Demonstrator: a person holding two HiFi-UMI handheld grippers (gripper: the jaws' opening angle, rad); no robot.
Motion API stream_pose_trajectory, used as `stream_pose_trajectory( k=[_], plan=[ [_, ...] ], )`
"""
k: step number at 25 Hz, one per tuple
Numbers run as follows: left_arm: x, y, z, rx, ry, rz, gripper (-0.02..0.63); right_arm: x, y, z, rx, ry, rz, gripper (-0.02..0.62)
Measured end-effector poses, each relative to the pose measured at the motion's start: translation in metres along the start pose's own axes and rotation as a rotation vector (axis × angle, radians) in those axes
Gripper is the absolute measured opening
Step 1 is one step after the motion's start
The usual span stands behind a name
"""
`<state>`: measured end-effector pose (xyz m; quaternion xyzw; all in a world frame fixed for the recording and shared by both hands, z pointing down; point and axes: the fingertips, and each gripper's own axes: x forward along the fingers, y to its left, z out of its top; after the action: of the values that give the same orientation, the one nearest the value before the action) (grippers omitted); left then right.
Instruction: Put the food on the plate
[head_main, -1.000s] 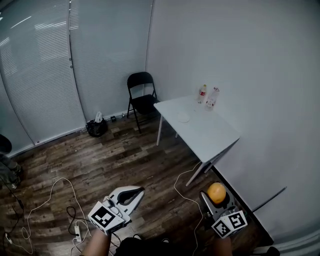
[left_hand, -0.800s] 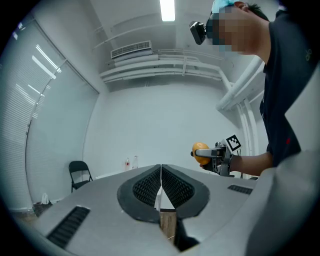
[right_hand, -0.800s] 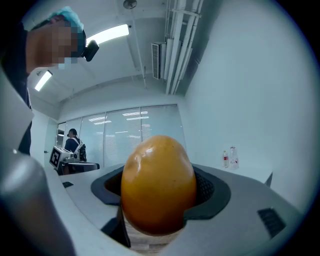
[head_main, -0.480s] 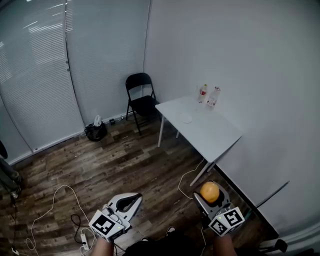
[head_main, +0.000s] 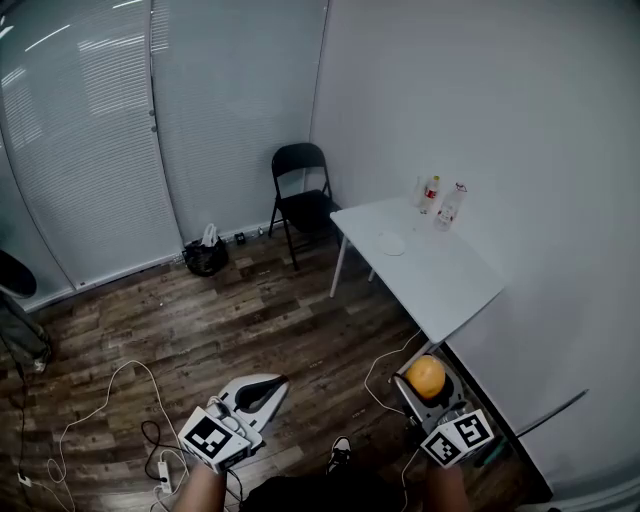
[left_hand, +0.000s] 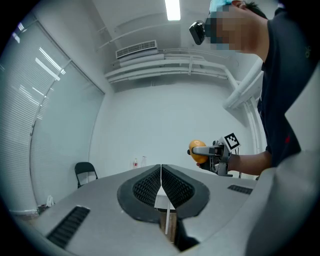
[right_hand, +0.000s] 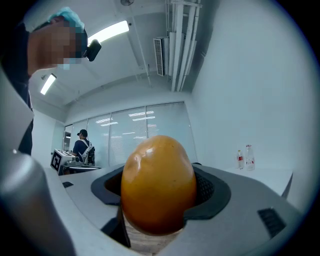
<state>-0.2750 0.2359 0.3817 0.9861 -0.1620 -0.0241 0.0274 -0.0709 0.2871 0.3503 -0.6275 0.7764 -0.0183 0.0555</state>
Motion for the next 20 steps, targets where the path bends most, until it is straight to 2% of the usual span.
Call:
stream_pose_trajectory(
  k=[7, 12, 15, 20],
  plan=[
    [0.085, 0.010, 0.007, 0.027, 0.006, -0.025, 0.023, 0.017, -0.086, 0.011, 0.058, -0.030, -0.012, 0.341],
    [0.151, 0.013, 0.009, 0.057, 0.045, -0.044, 0.023, 0.028, -0.149, 0.022, 0.079, -0.044, -0.026, 0.341],
    [0.194, 0.018, 0.009, 0.054, 0.056, -0.034, 0.024, 0.037, -0.189, 0.027, 0.050, -0.043, -0.021, 0.341],
    [0.254, 0.023, 0.006, 0.031, 0.061, -0.045, 0.023, 0.052, -0.251, 0.022, 0.080, -0.034, -0.015, 0.341]
  ],
)
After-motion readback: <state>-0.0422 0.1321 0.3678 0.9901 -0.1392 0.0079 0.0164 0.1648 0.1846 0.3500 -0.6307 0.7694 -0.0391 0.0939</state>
